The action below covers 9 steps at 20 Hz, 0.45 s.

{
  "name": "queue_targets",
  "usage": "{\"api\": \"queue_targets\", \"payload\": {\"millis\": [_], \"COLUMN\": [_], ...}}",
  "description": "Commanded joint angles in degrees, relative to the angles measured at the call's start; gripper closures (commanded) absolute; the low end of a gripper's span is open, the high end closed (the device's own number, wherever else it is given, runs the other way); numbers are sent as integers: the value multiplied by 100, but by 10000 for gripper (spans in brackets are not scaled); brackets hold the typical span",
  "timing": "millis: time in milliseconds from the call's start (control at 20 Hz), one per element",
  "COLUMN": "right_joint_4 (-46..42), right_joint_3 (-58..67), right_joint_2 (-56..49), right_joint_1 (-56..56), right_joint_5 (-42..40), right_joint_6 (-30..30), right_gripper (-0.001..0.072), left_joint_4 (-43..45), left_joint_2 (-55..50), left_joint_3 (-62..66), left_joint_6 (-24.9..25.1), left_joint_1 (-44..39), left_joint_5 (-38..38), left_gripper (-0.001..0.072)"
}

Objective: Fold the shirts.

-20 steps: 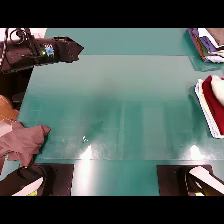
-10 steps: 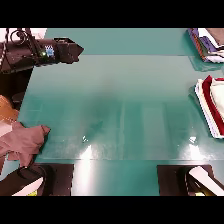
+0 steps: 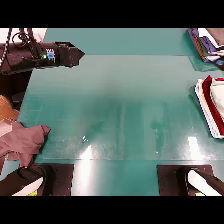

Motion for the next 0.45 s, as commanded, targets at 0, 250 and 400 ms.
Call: {"api": "queue_targets", "payload": {"millis": [0, 250, 400], "right_joint_4": [33, 37, 39], "right_joint_3": [31, 28, 31], "right_joint_2": [-195, -413, -407], "right_joint_1": [1008, 1344, 1342], "right_joint_5": [-79, -57, -50], "right_joint_6": [0, 0, 0], "right_gripper": [472, 689, 690], "left_joint_4": [-11, -11, -11], "left_joint_2": [-2, -2, -2], "left_joint_3": [2, 2, 2], "left_joint_6": [2, 2, 2], "left_joint_1": [-4, -4, -4], "left_joint_5": [-11, -11, -11], "left_gripper": [684, 684, 685]}}
